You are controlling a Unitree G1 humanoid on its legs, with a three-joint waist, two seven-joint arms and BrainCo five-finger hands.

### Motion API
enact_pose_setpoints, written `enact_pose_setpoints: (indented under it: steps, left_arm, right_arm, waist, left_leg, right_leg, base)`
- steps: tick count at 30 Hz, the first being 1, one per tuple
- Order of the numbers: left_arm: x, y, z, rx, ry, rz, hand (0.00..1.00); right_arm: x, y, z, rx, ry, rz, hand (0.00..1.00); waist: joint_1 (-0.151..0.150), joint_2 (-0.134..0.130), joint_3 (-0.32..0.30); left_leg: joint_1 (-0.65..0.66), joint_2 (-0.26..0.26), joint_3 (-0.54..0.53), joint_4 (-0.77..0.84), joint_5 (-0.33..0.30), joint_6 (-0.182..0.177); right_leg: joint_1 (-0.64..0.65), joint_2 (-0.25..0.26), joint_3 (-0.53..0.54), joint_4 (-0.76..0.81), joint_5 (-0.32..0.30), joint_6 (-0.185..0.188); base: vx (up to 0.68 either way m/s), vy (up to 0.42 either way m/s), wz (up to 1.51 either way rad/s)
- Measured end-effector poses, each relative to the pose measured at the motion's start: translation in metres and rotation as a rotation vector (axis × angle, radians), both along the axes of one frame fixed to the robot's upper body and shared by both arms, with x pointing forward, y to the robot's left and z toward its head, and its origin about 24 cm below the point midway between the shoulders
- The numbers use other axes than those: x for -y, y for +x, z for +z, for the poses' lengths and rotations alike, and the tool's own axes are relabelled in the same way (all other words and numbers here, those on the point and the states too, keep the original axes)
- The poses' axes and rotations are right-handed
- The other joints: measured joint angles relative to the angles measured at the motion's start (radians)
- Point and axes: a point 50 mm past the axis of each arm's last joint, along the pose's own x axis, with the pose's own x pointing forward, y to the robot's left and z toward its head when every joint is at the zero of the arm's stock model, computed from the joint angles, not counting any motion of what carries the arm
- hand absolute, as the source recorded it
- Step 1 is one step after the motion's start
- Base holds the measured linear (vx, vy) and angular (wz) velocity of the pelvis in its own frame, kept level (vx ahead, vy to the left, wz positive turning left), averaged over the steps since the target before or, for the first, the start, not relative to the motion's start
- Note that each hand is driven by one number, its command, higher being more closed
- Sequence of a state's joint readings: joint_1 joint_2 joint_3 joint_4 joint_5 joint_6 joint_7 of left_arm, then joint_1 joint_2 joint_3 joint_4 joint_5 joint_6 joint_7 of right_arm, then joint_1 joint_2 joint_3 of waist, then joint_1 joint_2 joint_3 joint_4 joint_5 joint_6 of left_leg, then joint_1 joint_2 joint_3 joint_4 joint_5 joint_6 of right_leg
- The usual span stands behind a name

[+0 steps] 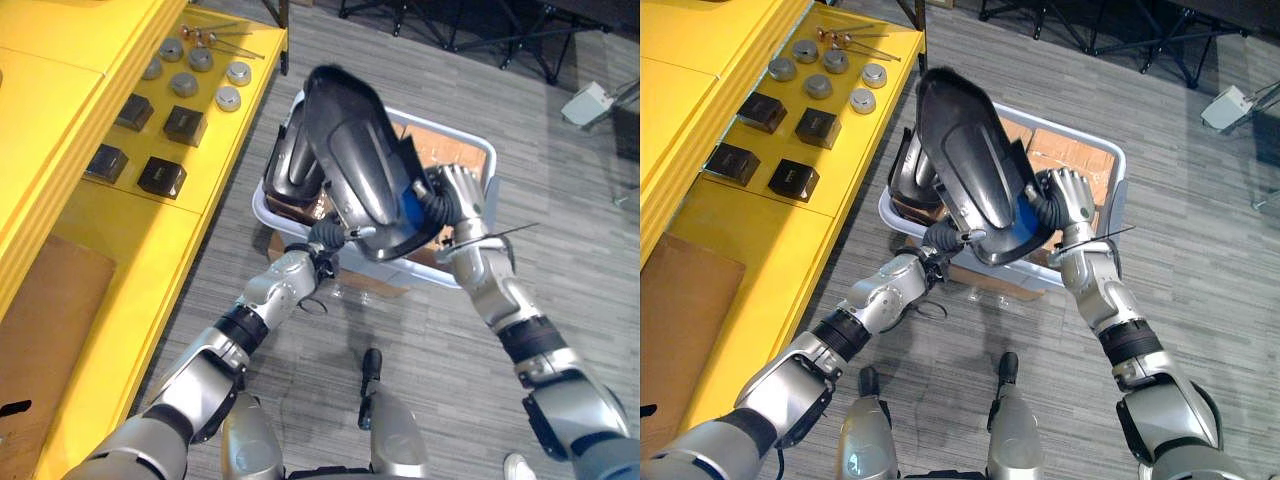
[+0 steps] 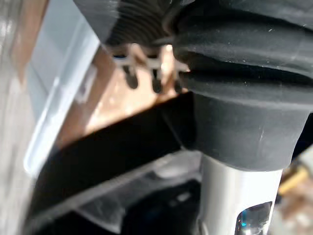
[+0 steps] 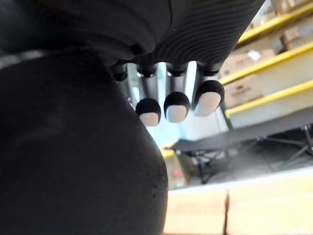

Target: Walk over and take plastic housings, then place them on the shelf

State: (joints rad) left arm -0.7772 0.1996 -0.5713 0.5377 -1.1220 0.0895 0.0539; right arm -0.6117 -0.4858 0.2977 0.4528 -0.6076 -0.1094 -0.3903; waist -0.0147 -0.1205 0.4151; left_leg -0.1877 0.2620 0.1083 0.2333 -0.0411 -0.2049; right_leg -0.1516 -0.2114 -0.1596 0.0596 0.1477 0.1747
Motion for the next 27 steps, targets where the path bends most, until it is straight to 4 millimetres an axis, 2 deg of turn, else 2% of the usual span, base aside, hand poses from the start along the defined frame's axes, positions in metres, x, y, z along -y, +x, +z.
enact_pose_setpoints:
  steps: [4,10,15,18,19,23,27]
  left_arm:
    - [0.004,-0.002,0.012,0.007,-0.118,-0.015,0.00]
    - [0.010,-0.005,0.020,0.025,-0.137,-0.035,0.00]
    - [0.008,-0.005,0.015,0.016,-0.036,0.022,0.00]
    - [0.005,-0.006,0.005,0.018,0.060,0.054,0.00]
    - [0.002,-0.006,-0.003,0.016,0.107,0.069,1.00]
    - [-0.006,-0.008,-0.024,-0.003,0.245,0.086,1.00]
    - [-0.010,-0.009,-0.031,0.012,0.319,0.093,1.00]
  right_arm:
    - [0.001,-0.002,-0.008,-0.023,-0.001,-0.004,1.00]
    - [0.005,-0.004,-0.018,-0.056,-0.004,-0.019,1.00]
    - [0.007,-0.005,-0.022,-0.059,-0.004,-0.026,1.00]
    - [0.005,-0.006,-0.021,-0.040,-0.001,-0.012,1.00]
    - [0.003,-0.007,-0.022,-0.040,-0.004,-0.001,1.00]
    - [-0.003,-0.008,-0.023,-0.032,-0.041,0.029,1.00]
    - [-0.008,-0.010,-0.021,0.001,-0.042,0.054,1.00]
  waist:
    - [0.001,-0.007,-0.005]
    - [-0.005,-0.005,-0.008]
    - [-0.003,0.012,-0.023]
    - [-0.003,0.019,-0.034]
    - [-0.003,0.019,-0.039]
    - [0.003,0.018,-0.039]
    - [0.005,0.018,-0.039]
  left_leg:
    - [0.008,-0.004,0.007,-0.005,0.000,0.000]
    - [0.014,-0.006,0.009,-0.013,0.002,-0.001]
    - [0.013,-0.007,0.008,-0.013,0.001,-0.001]
    - [0.014,-0.007,0.008,-0.013,0.001,-0.001]
    - [0.014,-0.007,0.008,-0.013,0.002,-0.001]
    - [0.026,-0.007,0.005,-0.014,0.001,-0.001]
    - [0.027,-0.008,0.005,-0.014,0.001,-0.001]
  right_leg:
    - [0.000,-0.004,0.004,0.000,0.000,0.000]
    - [0.000,-0.005,0.006,0.000,0.000,0.000]
    - [0.000,-0.006,0.005,0.000,0.000,0.001]
    - [0.000,-0.006,0.005,0.000,0.000,0.001]
    - [0.001,-0.006,0.005,0.000,0.000,0.001]
    - [0.013,-0.006,0.002,0.000,0.000,0.001]
    - [0.014,-0.007,0.003,0.000,-0.001,0.001]
  base:
    - [0.02,0.025,-0.03]
    - [0.00,0.015,-0.01]
    - [0.00,0.000,0.00]
    - [0.00,0.000,0.00]
    - [0.00,0.000,0.00]
    - [0.00,0.005,0.01]
    - [0.00,0.000,0.00]
